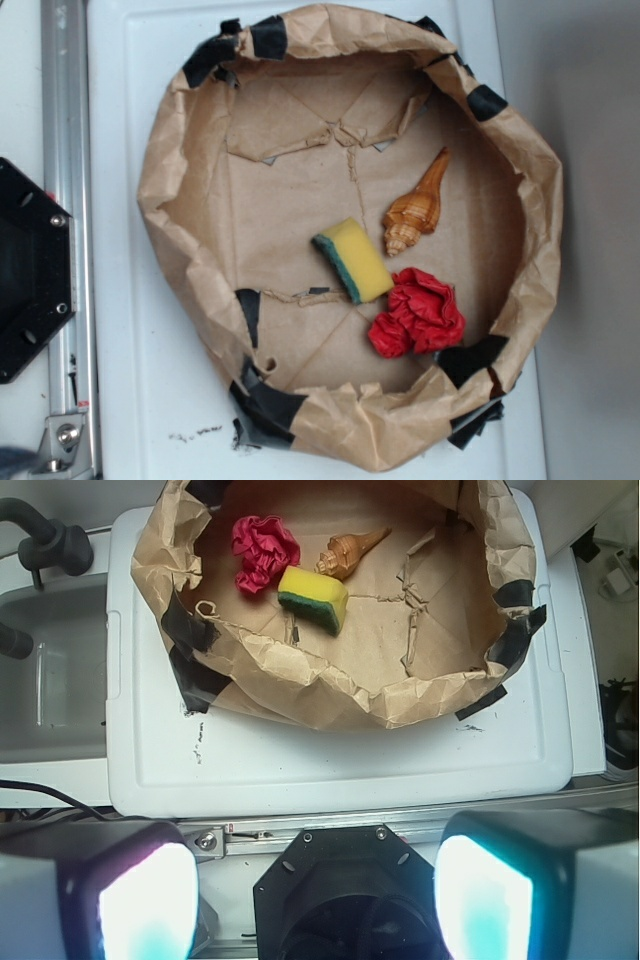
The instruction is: Grab the red paper.
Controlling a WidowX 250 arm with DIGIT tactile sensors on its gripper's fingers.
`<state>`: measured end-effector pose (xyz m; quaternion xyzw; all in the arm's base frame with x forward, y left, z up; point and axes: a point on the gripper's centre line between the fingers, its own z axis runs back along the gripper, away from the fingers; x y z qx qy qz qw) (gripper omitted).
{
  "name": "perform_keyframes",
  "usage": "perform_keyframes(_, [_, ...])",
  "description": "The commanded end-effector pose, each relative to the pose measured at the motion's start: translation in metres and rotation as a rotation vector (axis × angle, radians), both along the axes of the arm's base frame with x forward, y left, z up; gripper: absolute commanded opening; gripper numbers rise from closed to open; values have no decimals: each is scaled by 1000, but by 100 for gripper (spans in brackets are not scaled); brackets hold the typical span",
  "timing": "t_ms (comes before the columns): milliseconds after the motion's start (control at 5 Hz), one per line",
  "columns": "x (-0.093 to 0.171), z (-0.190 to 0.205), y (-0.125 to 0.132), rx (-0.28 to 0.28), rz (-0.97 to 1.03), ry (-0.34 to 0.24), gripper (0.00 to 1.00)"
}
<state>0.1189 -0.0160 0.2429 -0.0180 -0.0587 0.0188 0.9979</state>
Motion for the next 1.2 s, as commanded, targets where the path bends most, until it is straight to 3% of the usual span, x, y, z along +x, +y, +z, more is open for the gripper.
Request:
perform_keyframes(0, [0, 0, 0, 0, 0, 0, 100])
perform_keyframes(200, [42, -21, 15, 76, 66, -23, 100])
perform_keyframes(400, [80, -36, 11, 82, -123, -172, 100])
perform_keyframes(600, [108, -51, 8, -2, -340, -242, 100])
perform_keyframes(1000, [152, -97, 10, 49, -373, -191, 100])
